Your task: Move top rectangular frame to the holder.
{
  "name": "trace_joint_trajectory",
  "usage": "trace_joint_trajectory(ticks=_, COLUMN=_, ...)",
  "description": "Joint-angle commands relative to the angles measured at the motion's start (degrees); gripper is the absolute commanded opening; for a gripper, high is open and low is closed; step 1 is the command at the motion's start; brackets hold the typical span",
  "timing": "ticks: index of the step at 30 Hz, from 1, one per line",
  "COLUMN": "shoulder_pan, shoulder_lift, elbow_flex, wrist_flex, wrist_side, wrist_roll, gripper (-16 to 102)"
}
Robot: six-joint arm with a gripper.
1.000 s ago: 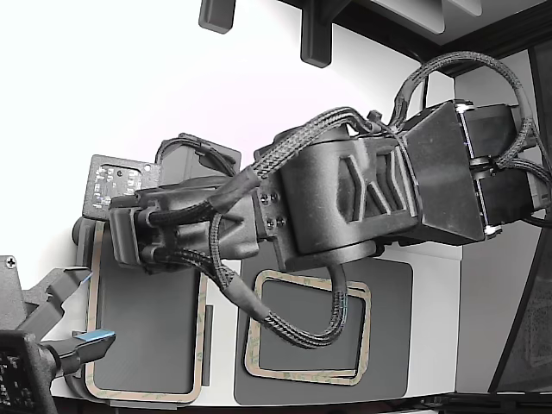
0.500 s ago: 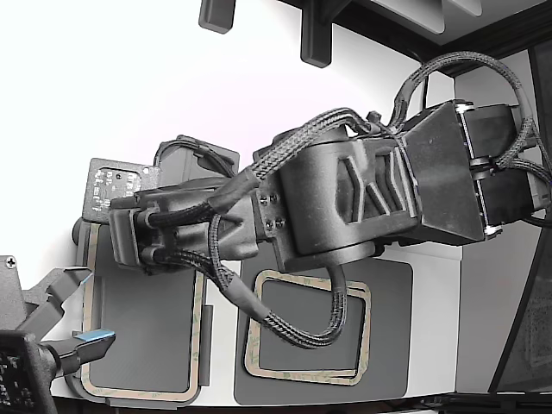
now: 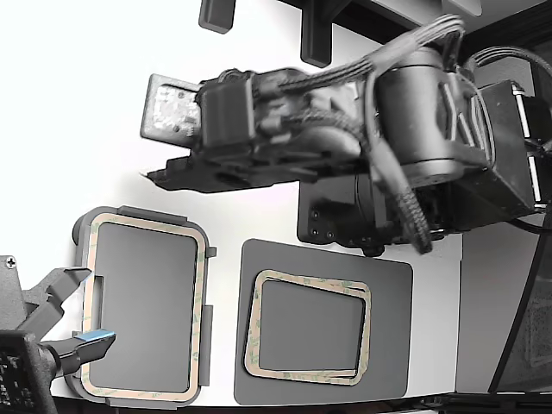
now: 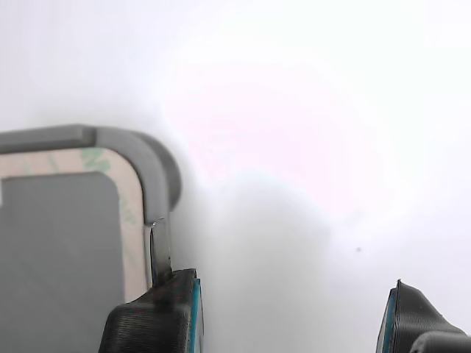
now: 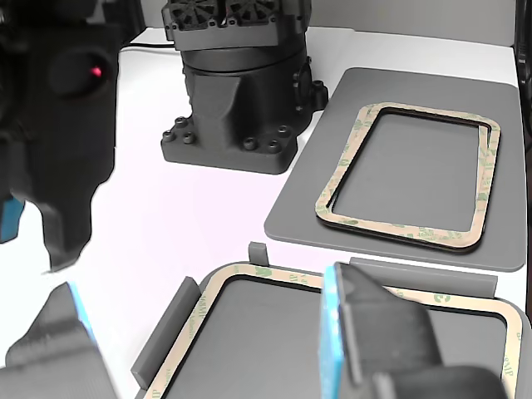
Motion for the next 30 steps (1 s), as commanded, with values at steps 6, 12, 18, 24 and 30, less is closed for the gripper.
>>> trace_joint_trajectory(ticks=6, shoulder_pan=-7.29, shoulder_lift=39.29, elbow_flex=39.11, wrist_flex=-19.60, wrist_side=0.35, wrist_roll=-1.32, gripper=100)
trace_joint_trajectory(ticks=12, shoulder_pan=-8.96, shoulder_lift=47.99, elbow_flex=48.43, wrist_flex=-21.80, wrist_side=0.09, wrist_roll=-2.99, gripper=100)
trace_joint_trajectory(ticks=18, shoulder_pan=-9.32, shoulder_lift=55.37, elbow_flex=56.16, wrist_flex=-22.68, wrist_side=0.44, wrist_roll=-4.13, gripper=100)
trace_joint_trajectory(ticks=24, shoulder_pan=-8.53, shoulder_lift=65.30, elbow_flex=63.72, wrist_flex=-22.85, wrist_side=-1.05, wrist_roll=-6.06, gripper=100)
trace_joint_trajectory(ticks=30, shoulder_pan=-5.71, shoulder_lift=74.00, elbow_flex=67.06, wrist_flex=-21.80, wrist_side=1.76, wrist_roll=-5.45, gripper=100)
